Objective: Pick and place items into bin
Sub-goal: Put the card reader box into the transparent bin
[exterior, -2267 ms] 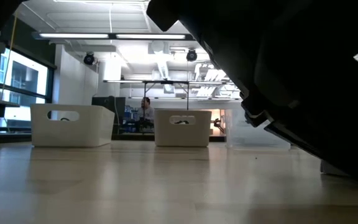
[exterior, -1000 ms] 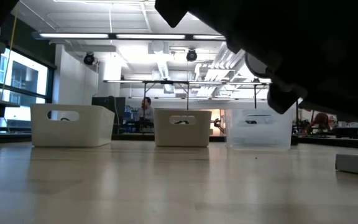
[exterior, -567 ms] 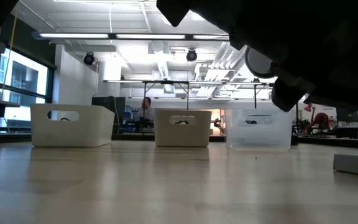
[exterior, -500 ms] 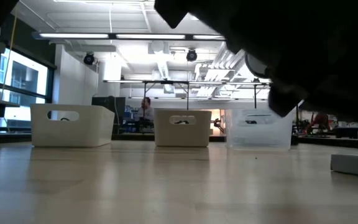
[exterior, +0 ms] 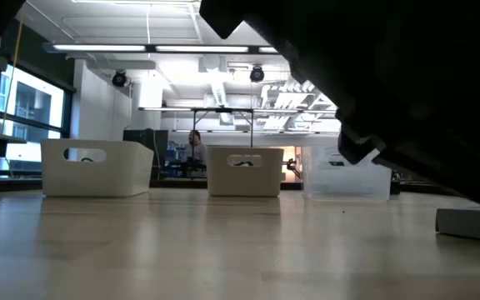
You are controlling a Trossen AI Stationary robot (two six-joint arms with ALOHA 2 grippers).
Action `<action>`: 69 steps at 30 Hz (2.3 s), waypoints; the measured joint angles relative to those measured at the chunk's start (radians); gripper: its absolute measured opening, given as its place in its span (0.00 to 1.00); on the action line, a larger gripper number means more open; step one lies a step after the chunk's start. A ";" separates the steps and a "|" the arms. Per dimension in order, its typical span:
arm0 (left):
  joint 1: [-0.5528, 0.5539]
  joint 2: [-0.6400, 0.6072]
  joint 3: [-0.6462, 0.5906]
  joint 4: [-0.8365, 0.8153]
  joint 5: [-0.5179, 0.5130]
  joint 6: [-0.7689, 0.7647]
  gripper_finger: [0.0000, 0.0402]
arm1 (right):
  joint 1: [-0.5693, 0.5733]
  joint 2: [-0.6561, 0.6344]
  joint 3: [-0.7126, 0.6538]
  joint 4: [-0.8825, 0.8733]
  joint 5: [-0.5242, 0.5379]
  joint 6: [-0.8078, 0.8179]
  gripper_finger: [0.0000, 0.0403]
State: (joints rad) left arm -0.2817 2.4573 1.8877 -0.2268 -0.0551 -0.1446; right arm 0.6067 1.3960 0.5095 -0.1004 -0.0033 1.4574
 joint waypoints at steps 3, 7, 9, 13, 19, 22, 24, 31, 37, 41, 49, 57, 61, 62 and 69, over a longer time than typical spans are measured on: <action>0.003 0.012 0.000 0.017 -0.007 -0.008 0.13 | 0.007 0.000 0.000 -0.036 -0.042 0.009 0.31; 0.006 0.016 0.000 0.045 0.018 -0.018 0.13 | 0.055 -0.007 0.000 -0.085 -0.068 0.065 0.31; 0.005 0.020 0.001 0.054 0.023 -0.020 0.13 | 0.084 -0.019 0.000 -0.099 -0.072 0.096 0.31; -0.001 0.023 0.000 0.052 0.024 -0.020 0.13 | 0.136 -0.055 0.000 -0.148 -0.073 0.160 0.31; -0.001 0.023 0.000 0.053 0.044 -0.019 0.13 | 0.191 -0.143 0.000 -0.194 -0.018 0.224 0.31; -0.001 0.023 0.000 0.054 0.048 -0.019 0.13 | 0.206 -0.178 0.002 -0.233 -0.028 0.238 0.31; 0.000 0.023 0.000 0.057 0.057 -0.018 0.13 | 0.220 -0.179 0.002 -0.271 -0.067 0.255 0.31; -0.001 0.023 0.000 0.193 0.164 0.003 0.13 | 0.239 -0.149 0.001 -0.238 -0.079 0.269 0.27; -0.004 0.023 0.000 0.395 0.291 0.043 0.13 | 0.239 -0.097 0.001 -0.166 -0.079 0.243 0.18; -0.022 0.023 0.000 0.412 0.222 0.067 0.13 | 0.238 -0.080 0.001 -0.145 -0.078 0.237 0.14; -0.040 0.023 0.000 0.395 0.112 0.099 0.13 | 0.210 -0.079 0.001 -0.146 -0.059 0.215 0.09; -0.024 0.023 0.000 0.274 0.062 0.074 0.13 | 0.154 -0.079 0.001 -0.148 -0.078 0.161 0.04; -0.024 0.023 0.000 0.262 0.069 0.061 0.13 | 0.153 -0.079 0.001 -0.175 -0.080 0.171 0.01; -0.025 0.023 0.000 0.262 0.070 0.061 0.13 | 0.153 -0.079 0.001 -0.181 -0.081 0.174 0.01; -0.026 0.023 0.000 0.256 0.111 0.066 0.13 | 0.153 -0.028 0.001 -0.166 -0.073 0.175 0.00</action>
State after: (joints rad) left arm -0.3077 2.4798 1.8877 0.0289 0.0558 -0.0785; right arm 0.7593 1.3677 0.5105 -0.2665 -0.0764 1.6325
